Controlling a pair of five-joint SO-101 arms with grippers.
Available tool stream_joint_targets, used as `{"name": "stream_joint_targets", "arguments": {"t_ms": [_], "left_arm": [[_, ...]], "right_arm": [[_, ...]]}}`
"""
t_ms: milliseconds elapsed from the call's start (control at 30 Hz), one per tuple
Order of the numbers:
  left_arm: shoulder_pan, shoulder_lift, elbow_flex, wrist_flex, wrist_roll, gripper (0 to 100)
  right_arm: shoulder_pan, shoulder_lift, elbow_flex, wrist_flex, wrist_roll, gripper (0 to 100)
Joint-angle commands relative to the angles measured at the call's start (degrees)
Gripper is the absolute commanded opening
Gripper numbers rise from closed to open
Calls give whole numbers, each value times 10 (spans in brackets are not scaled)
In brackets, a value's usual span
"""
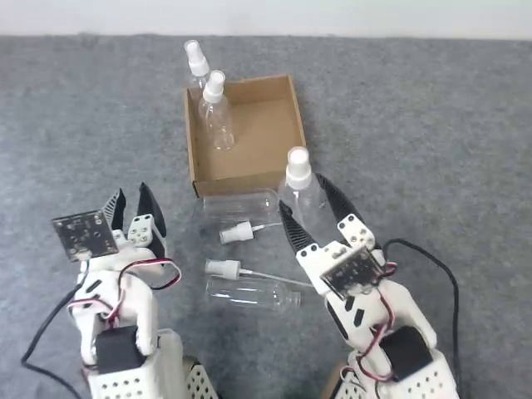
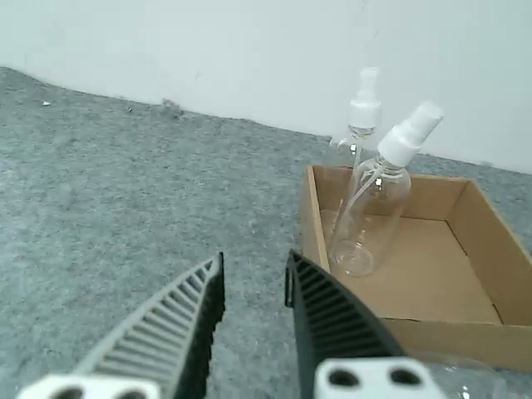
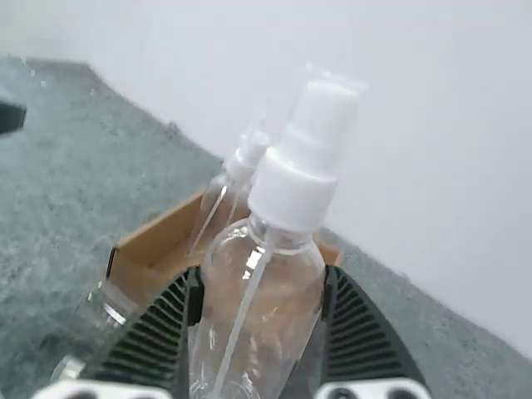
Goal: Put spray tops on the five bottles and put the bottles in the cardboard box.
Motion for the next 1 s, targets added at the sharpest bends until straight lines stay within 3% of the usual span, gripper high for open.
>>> {"name": "stream_joint_targets", "arguments": {"t_ms": [0, 200, 500, 967], "left_arm": [[-3, -11, -3, -12, -1, 110], [-3, -11, -3, -12, -1, 111], [-3, -11, -3, -12, -2, 111], [-3, -11, -2, -11, -3, 111]], "right_arm": [[4, -7, -75, -12, 7, 7], [3, 20, -120, -16, 5, 7], [-38, 202, -250, -22, 3, 7], [-40, 428, -258, -243, 3, 7]]}}
